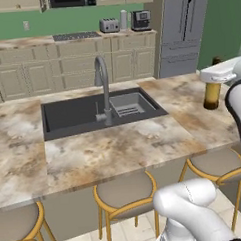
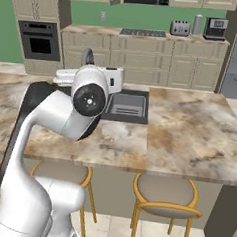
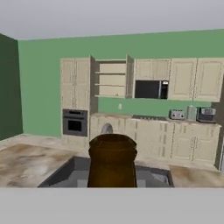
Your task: Get the candle and the beer from the cabinet and move them to the dining counter.
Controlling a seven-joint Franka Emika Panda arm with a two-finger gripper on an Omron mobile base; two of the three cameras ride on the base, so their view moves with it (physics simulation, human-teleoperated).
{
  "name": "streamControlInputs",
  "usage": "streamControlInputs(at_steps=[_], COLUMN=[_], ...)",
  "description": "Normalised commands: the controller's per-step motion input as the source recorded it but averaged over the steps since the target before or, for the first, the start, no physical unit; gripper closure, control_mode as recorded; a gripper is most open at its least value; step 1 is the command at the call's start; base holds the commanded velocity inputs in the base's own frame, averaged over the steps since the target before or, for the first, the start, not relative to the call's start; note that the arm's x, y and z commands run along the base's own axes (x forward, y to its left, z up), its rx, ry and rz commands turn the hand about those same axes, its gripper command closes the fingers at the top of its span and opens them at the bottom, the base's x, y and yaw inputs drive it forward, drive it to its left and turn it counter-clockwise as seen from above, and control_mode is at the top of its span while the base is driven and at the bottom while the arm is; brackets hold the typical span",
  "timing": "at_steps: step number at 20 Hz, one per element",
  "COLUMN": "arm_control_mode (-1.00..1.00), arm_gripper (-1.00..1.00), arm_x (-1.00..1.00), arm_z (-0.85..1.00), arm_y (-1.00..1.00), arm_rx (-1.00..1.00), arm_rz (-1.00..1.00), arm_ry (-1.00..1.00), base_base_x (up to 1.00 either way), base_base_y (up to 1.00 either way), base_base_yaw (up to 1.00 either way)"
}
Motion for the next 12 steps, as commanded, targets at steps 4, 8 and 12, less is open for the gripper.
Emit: streamControlInputs(at_steps=[4, 8, 12], arm_control_mode=[-1.0, -1.0, -1.0], arm_gripper=[1.0, 1.0, 1.0], arm_x=[0.82, 0.79, 0.63], arm_z=[-0.45, -0.49, -0.33], arm_y=[-0.31, -0.11, -0.03], arm_rx=[0.0, 0.0, 0.0], arm_rz=[0.27, 0.25, 0.16], arm_ry=[0.0, 0.0, 0.02], base_base_x=[0.0, 0.0, 0.0], base_base_y=[0.0, 0.0, 0.0], base_base_yaw=[0.0, 0.0, 0.0])
